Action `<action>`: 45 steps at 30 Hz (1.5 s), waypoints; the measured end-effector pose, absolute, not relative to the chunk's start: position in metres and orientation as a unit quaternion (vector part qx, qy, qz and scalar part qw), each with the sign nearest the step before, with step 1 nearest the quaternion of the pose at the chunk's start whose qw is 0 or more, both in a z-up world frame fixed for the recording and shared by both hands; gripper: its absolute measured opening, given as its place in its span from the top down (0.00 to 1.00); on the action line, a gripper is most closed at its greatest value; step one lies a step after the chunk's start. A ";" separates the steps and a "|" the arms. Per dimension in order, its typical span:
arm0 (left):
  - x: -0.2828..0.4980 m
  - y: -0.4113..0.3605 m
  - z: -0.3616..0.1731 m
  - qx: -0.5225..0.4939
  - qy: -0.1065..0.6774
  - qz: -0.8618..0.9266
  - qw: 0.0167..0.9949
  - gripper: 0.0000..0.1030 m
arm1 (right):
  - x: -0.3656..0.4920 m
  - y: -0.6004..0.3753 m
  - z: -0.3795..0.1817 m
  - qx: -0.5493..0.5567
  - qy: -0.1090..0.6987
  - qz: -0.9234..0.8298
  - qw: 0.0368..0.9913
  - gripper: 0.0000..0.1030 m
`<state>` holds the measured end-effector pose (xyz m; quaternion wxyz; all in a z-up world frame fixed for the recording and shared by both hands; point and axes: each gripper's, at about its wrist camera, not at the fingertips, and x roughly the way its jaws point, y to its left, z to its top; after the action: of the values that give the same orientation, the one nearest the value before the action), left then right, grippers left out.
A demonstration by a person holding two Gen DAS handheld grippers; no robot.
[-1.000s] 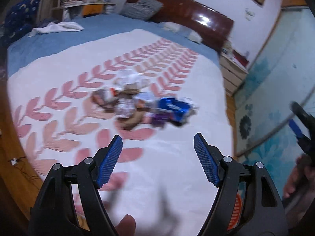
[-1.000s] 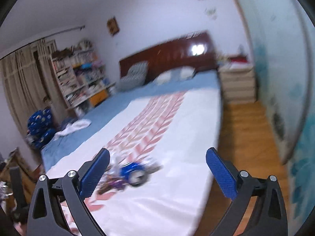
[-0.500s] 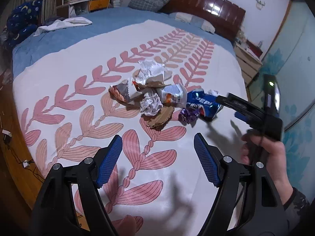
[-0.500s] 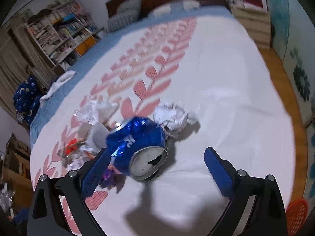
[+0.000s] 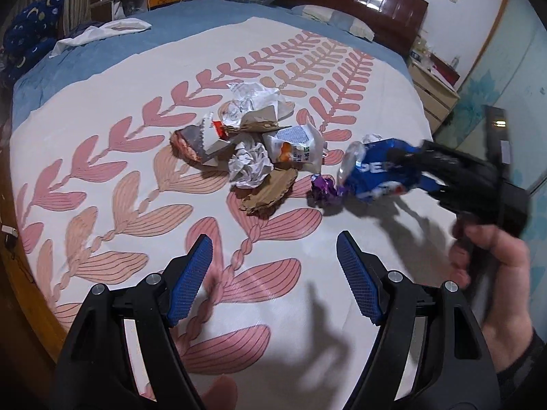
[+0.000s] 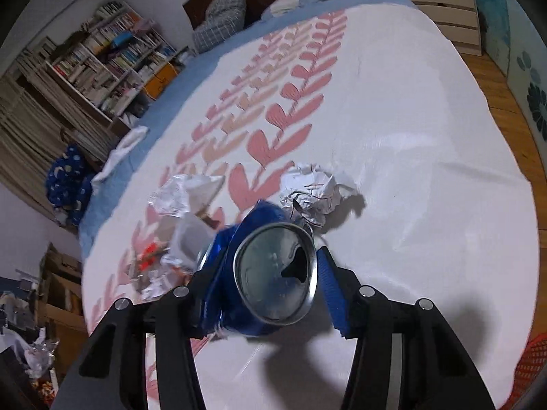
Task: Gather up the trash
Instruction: 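Grasp the blue Pepsi can with the right tool while the left tool grasps the purple wrapper, then carry can and purple wrapper to the red wastebasket and open both tools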
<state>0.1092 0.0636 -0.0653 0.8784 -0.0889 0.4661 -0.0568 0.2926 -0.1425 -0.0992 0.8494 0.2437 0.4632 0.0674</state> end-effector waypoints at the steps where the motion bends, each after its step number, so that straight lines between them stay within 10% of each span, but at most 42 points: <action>1: 0.112 0.061 -0.069 -0.090 0.471 -0.058 0.876 0.27 | 0.289 -0.146 -0.094 0.247 0.460 0.070 0.850 0.50; 20: 0.207 -0.023 -0.125 -0.133 0.526 -0.074 0.837 0.25 | 0.230 -0.236 -0.054 0.317 0.432 0.075 0.841 0.51; 27: 0.213 -0.012 -0.131 -0.125 0.532 -0.032 0.837 0.72 | 0.235 -0.254 -0.057 0.323 0.437 0.064 0.837 0.51; 45: 0.119 -0.028 0.000 -0.087 0.413 -0.078 0.903 0.76 | 0.178 -0.257 0.008 0.302 0.360 0.084 0.879 0.51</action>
<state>0.1185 -0.0281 0.0005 0.9032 -0.0873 0.4130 -0.0780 0.1780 -0.2570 0.0082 0.8789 0.3017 0.3599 0.0838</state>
